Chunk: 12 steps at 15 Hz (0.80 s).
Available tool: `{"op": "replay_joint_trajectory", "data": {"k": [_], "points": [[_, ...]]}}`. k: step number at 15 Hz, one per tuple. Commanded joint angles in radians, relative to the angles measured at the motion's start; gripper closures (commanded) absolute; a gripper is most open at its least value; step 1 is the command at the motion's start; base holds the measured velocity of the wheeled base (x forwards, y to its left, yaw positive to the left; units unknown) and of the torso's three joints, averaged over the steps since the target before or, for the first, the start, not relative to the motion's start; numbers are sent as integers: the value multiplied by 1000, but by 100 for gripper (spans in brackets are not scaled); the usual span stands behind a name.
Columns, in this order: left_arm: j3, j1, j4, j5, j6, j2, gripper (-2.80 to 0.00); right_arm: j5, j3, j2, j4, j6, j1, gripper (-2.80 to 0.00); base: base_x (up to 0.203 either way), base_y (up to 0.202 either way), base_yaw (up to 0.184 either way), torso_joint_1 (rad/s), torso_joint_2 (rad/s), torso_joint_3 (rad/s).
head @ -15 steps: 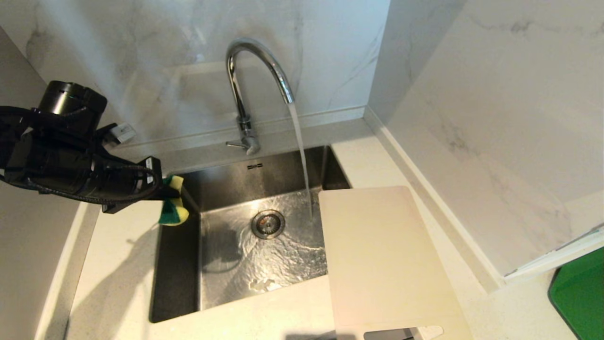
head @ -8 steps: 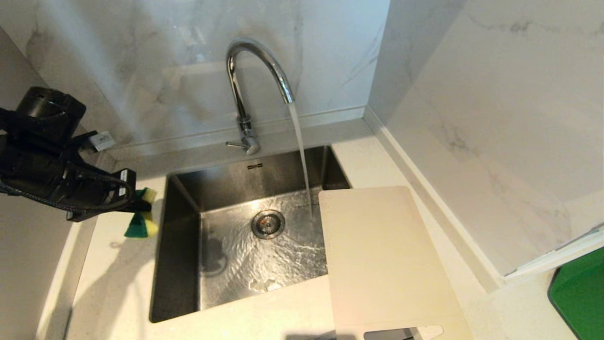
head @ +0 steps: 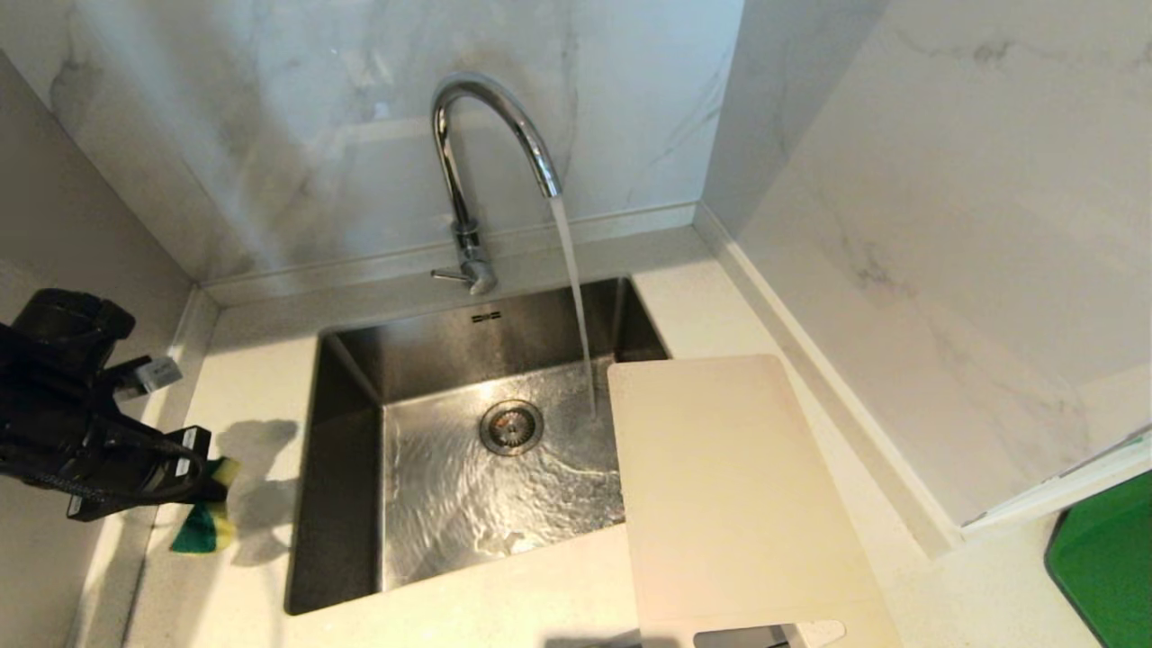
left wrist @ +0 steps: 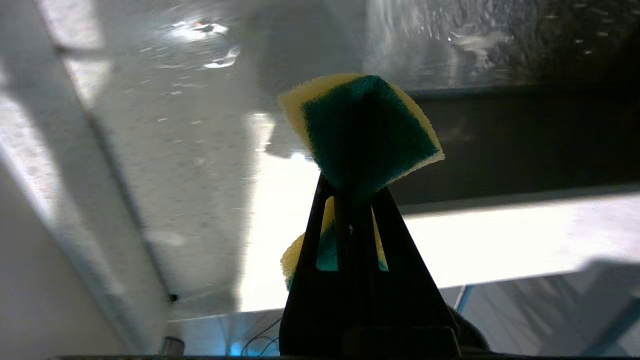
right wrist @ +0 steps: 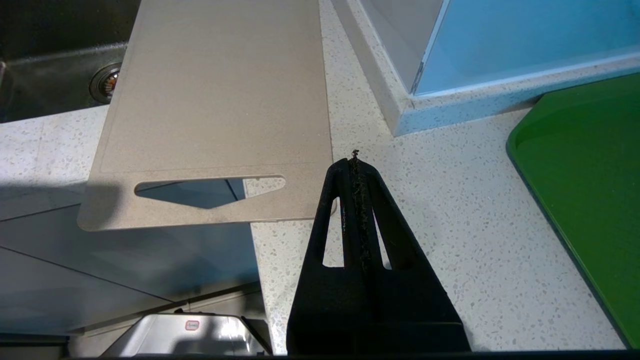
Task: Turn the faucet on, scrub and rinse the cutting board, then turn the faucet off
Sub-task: Put down the cleaning cloth
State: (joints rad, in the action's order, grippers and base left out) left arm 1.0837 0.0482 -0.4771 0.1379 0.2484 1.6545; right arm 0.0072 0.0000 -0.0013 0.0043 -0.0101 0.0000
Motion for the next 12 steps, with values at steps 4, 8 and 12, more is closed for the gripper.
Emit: {"op": "replay_joint_trajectory", "data": {"k": [4, 8, 12], "points": [[-139, 146, 117, 0, -87, 84, 0, 0, 0, 1, 0, -1, 0, 0, 0, 0, 0, 0, 0, 0], [-163, 148, 150, 0, -94, 116, 0, 0, 0, 1, 0, -2, 0, 0, 0, 0, 0, 0, 0, 0], [-176, 147, 150, 3, -93, 108, -280, 0, 0, 1, 0, -2, 0, 0, 0, 0, 0, 0, 0, 0]]}}
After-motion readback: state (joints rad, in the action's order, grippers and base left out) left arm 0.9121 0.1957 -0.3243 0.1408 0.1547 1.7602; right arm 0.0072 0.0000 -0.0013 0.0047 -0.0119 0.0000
